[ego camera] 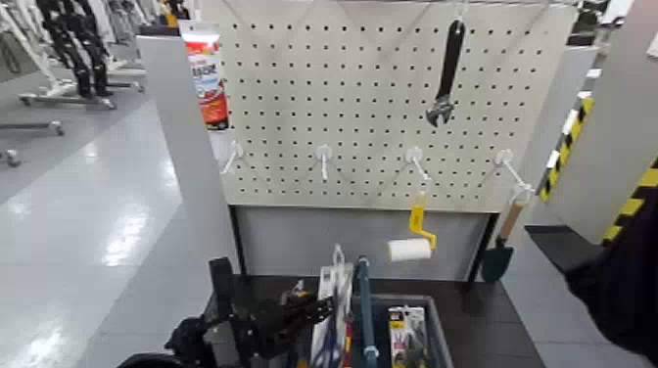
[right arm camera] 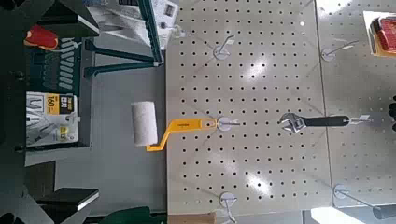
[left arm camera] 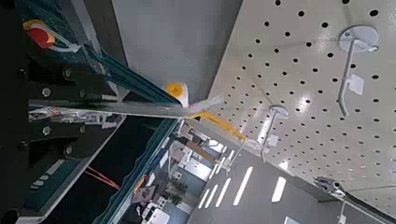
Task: Put the blue scissors into the crate.
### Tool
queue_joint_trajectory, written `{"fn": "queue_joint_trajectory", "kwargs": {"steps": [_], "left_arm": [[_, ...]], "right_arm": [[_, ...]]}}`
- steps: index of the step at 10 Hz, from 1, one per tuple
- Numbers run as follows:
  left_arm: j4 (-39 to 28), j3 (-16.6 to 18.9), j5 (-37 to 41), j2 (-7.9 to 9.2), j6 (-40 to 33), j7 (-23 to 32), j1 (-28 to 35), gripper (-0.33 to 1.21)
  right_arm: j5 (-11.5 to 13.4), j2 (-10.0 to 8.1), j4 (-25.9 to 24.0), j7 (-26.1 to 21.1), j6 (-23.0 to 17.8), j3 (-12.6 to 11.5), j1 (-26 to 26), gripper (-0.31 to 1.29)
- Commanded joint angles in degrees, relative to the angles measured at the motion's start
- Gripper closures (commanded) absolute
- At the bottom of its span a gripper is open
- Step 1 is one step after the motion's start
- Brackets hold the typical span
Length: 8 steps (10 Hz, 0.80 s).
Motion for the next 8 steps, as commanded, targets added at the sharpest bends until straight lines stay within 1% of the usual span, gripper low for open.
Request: {"fn": "queue_joint_trajectory", "kwargs": {"steps": [1,6,7,8], "left_arm": [[-0.3,-0.2,-0.6,0.05,1.0,-0.1,-0.3,-0.09],[-1.0,0.6,-1.2,0.05,-0.1,0.0,0.3,-0.09],[-1.8,0.9,-3.1,0.14,-0.5,0.3,0.8,-0.09],[-3.5,1.1,-5.7,0.49,-0.8,1.9,1.6,-0.09]], "right_arm": [[-0.1,-0.04,0.0,0.0,-0.1,0.0,0.0,0.1],[0.0,0.13,0.0,0.0,0.1,0.1,0.2,0.1],[-0.1,0.22,-0.2,0.0,0.3,0.0,0.3,0.1],[-0.1,0.13,-0.2,-0.1,0.4,0.0,0.3,0.09]]}}
